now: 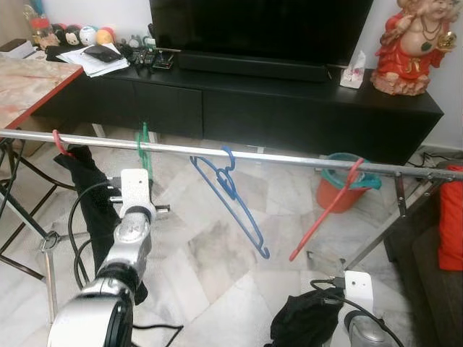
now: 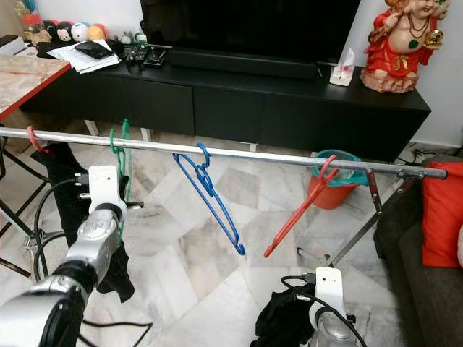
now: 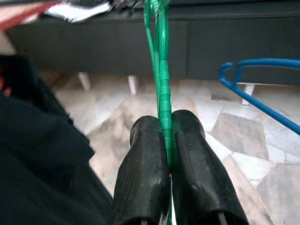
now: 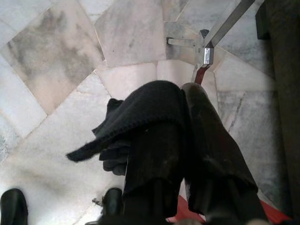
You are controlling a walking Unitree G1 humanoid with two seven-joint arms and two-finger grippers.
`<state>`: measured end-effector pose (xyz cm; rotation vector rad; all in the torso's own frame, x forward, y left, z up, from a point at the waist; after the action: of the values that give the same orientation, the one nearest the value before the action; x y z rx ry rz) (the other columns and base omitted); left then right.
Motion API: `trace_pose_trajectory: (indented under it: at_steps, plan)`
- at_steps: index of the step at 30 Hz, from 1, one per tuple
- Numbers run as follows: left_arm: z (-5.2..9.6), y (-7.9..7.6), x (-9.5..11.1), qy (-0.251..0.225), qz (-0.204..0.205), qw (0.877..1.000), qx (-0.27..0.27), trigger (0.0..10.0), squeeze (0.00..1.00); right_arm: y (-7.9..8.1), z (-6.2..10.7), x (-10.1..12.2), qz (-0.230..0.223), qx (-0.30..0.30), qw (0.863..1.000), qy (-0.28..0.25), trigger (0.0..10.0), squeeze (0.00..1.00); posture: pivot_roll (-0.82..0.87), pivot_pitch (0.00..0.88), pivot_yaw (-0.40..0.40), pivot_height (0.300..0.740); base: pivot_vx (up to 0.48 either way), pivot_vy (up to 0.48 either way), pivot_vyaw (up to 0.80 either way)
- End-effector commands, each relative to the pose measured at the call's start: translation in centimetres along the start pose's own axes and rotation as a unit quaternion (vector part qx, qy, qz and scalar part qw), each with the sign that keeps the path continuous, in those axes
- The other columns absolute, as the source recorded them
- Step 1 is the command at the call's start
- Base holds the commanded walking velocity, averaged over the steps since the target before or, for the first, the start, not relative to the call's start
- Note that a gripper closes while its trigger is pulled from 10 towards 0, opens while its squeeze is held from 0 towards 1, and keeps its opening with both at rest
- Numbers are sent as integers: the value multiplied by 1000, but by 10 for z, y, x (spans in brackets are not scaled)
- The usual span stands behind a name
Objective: Hang hanger
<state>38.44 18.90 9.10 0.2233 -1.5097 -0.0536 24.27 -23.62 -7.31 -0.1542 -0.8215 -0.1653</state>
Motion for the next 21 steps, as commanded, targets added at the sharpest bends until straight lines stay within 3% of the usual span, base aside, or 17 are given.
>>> trace_pose_trajectory:
  at_steps: [1,7,10,16,21]
  plan:
    - [2,-3,5,-23,-17,999,-14,10000,0,-2,0,0,-2,-3,1000,-2,10000,0,-89,0,-51,740,0,0,0]
    - [20,7,-24,2,-39,999,-23,10000,0,-2,1,-2,-1,-2,1000,-1,10000,0,-85,0,-46,740,0,0,0]
    - [36,15,-49,29,-49,998,-22,10000,0,-3,1,-3,0,-2,1000,-1,10000,0,-89,0,-43,740,0,0,0]
    - [63,19,-96,117,-59,991,-28,10000,0,-4,2,-4,2,-3,1000,1,10000,0,-84,0,-48,740,0,0,0]
    - [92,14,-137,215,-51,974,-38,10000,0,-4,2,-8,7,-3,1000,8,10000,0,-85,0,-48,740,0,0,0]
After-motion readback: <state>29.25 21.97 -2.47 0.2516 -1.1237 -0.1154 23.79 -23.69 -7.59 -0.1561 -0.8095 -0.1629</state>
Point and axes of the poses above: a point about 5 cm out from each wrist's last joint towards the gripper, its own z axis pointing back from the gripper into the wrist, its own x axis along the axis of the wrist's last joint, y = z × x, the point moved 3 cm from there along -z, pointing out of the wrist towards the gripper, and after that the axes turned 2 degrees about -z, right-handed, at the moved point
